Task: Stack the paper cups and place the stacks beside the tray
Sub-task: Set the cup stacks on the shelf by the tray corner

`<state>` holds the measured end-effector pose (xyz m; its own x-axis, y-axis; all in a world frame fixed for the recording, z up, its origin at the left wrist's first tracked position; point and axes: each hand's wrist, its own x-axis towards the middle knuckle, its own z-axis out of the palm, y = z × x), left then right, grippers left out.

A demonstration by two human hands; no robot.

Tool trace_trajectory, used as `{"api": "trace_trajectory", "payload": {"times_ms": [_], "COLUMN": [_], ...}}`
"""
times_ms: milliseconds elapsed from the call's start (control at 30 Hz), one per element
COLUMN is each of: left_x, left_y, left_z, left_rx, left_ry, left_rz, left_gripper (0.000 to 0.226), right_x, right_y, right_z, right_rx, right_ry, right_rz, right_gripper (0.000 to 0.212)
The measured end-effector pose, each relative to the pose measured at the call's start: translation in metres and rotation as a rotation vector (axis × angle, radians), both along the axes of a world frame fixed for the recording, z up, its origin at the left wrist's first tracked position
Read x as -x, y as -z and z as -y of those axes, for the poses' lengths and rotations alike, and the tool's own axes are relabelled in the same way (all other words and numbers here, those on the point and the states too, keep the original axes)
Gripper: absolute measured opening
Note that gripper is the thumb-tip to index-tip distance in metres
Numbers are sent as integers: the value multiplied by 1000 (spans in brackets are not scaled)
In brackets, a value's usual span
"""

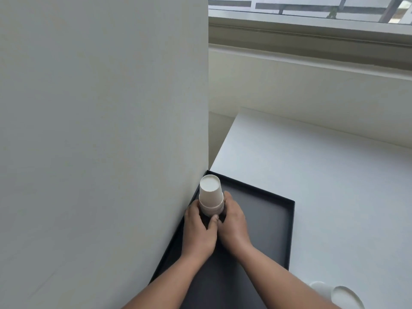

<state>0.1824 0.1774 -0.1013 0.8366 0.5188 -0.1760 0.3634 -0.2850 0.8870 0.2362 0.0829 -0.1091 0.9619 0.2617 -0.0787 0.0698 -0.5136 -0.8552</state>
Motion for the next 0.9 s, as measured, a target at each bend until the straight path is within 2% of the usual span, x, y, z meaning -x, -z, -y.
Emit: {"api": "trace_trajectory", "payload": {"times_ms": [100,200,267,467,667,800,900], "left_x": [-7,-19,-28,-45,-48,-49,-43], "left_y": [5,5,6,5,3,5,5], "left_z": [1,-3,-6,-3,-6,-6,-4], "left_rx": [43,78,77,77,103,115,128], "left_ry": [-29,-15,2,38,66,69,61], "left_rz": [42,65,60,49,5,-7,-25], "left_gripper": [48,50,52,55,58,57,56], "right_x": [-12,-23,-31,-46,-51,-51,-43], "right_y": [1,2,3,6,2,1,0], "right_z": [-9,-16,-19,-21,-25,-24,-20], "right_rx": [-38,-83,-100,-110,-138,-112,-31], "right_ry": [29,50,63,89,66,51,33], "right_rz": [-12,-27,-27,-22,-49,-91,-169], "right_gripper": [44,31,29,33,47,46,67]}}
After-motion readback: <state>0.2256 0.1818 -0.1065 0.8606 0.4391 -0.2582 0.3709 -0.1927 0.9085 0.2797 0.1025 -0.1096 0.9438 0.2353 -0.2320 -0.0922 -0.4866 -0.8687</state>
